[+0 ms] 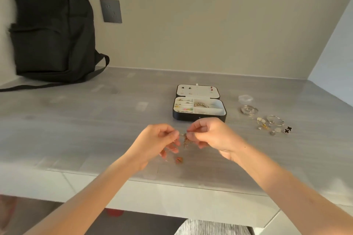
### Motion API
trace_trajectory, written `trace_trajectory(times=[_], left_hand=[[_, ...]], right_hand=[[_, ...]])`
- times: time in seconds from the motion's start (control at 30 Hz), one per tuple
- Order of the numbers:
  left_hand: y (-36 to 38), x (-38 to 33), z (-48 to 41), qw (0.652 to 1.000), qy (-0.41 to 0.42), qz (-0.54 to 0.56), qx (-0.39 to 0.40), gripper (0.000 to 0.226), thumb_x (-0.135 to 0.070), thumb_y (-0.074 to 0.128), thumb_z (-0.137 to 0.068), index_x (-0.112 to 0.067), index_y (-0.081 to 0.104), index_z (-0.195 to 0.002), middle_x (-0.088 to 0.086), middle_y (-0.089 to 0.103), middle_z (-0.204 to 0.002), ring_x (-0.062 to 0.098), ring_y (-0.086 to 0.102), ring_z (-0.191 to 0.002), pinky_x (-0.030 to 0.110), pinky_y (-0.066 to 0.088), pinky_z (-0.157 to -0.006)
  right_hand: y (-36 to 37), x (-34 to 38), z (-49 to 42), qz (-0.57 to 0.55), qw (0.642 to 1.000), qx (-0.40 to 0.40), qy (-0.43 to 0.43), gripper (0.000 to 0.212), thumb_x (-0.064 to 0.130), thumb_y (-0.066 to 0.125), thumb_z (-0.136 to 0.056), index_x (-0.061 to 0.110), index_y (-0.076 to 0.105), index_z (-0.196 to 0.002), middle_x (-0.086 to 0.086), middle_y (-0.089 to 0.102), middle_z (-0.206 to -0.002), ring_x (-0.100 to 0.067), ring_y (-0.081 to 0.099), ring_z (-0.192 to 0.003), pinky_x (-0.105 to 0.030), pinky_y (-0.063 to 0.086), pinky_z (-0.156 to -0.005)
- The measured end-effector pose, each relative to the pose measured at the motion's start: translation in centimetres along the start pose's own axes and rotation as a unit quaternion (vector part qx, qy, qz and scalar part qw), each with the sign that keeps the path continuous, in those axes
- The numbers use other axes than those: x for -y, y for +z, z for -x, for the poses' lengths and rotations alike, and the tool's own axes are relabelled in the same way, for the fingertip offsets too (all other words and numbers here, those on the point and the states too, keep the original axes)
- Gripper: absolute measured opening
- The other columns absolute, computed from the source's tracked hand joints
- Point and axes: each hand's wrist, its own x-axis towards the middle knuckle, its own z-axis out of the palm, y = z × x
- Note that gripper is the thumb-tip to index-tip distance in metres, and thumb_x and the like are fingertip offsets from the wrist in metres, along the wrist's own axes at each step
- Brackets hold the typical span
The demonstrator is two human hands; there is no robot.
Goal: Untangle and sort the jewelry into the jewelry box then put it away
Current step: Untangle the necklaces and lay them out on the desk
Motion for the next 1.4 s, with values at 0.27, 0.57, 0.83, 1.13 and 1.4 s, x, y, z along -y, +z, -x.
trace_trajectory(times=[0.27, 0.57, 0.83, 1.13, 1.4], left_hand=[[-2.8, 1.8, -1.7, 0.989, -0.030, -0.109, -0.095, 0.022, -0.022, 0.041, -0.097, -0.012, 0.052, -0.082, 0.002, 0.064, -0.073, 0.011, 0.058, -0.048, 0.016, 0.033, -0.037], [-5.1, 3.0, -3.6, 0.952, -0.027, -0.262, -0.158, 0.022, -0.024, 0.032, -0.099, -0.013, 0.048, -0.090, 0.008, 0.065, -0.076, 0.017, 0.062, -0.051, 0.025, 0.046, -0.046], [-6.2, 3.3, -5.1, 0.849, -0.025, -0.485, -0.208, 0.024, -0.025, 0.032, -0.100, -0.008, 0.048, -0.103, 0.011, 0.061, -0.087, 0.030, 0.052, -0.074, 0.031, 0.034, -0.058], [-7.5, 4.9, -5.7, 0.798, 0.257, -0.524, -0.149, 0.052, 0.006, 0.044, -0.066, -0.021, 0.069, -0.103, -0.003, 0.062, -0.091, 0.026, 0.055, -0.083, 0.032, 0.044, -0.068], [-8.3, 6.0, -5.2, 0.747, 0.292, -0.592, -0.084, 0.067, 0.003, 0.046, -0.047, -0.033, 0.071, -0.098, -0.016, 0.065, -0.090, 0.013, 0.054, -0.077, 0.027, 0.036, -0.064]], right_hand=[[3.4, 0.6, -3.9, -0.007, 1.000, -0.003, 0.008, 0.011, 0.011, 0.072, -0.080, 0.014, 0.064, -0.072, 0.004, 0.059, -0.058, -0.007, 0.050, -0.052, -0.018, 0.043, -0.045], [5.7, 0.9, -7.0, 0.068, 0.997, -0.038, 0.001, 0.011, 0.004, 0.066, -0.081, 0.013, 0.063, -0.077, -0.001, 0.057, -0.068, -0.009, 0.051, -0.055, -0.020, 0.042, -0.045], [7.7, 0.8, -9.7, 0.185, 0.978, -0.082, -0.057, 0.021, 0.002, 0.056, -0.077, 0.023, 0.061, -0.075, 0.006, 0.056, -0.071, -0.019, 0.057, -0.077, -0.031, 0.049, -0.066], [7.8, 0.3, -10.4, 0.282, 0.943, -0.098, -0.148, 0.011, 0.007, 0.058, -0.084, 0.007, 0.066, -0.092, -0.006, 0.064, -0.086, -0.012, 0.048, -0.076, -0.020, 0.028, -0.064], [7.7, 0.2, -10.2, 0.372, 0.895, -0.080, -0.232, 0.026, -0.001, 0.050, -0.087, 0.005, 0.065, -0.107, -0.010, 0.064, -0.107, -0.026, 0.058, -0.100, -0.029, 0.041, -0.083]])
